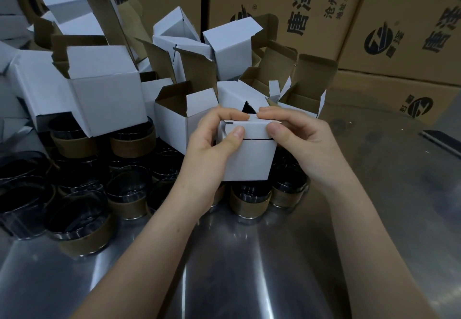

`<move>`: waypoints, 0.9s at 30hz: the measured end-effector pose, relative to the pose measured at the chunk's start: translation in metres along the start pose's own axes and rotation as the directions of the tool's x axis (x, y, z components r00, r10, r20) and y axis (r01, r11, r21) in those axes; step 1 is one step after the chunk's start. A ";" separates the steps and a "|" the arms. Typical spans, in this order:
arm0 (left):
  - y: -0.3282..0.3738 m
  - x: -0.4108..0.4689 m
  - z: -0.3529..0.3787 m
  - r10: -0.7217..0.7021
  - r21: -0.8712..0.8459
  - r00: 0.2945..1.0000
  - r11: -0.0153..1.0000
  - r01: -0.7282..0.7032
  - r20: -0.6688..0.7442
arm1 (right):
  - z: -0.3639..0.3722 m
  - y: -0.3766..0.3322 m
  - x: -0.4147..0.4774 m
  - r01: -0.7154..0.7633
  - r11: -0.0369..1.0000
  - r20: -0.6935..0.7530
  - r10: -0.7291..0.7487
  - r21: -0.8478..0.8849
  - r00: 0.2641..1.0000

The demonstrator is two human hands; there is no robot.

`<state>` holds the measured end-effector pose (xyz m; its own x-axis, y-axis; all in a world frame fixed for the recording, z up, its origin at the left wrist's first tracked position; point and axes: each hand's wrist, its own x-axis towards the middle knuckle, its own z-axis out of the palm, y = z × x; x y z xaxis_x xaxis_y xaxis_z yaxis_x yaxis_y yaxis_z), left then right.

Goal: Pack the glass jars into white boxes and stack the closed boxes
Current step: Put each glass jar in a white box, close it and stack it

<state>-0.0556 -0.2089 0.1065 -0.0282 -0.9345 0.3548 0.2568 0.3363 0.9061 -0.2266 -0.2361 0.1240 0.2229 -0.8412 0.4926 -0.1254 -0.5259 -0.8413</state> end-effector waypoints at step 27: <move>-0.008 0.006 0.004 -0.013 0.057 0.994 0.998 0.020 -0.111 | 0.005 -0.001 -0.001 -0.092 0.994 0.032 0.094 -0.060 0.995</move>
<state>-0.0614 -0.2171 0.1020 0.0759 -0.9461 0.3148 0.2004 0.3238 0.9247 -0.2221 -0.2346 0.1234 0.2405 -0.8827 0.4037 -0.2033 -0.4525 -0.8683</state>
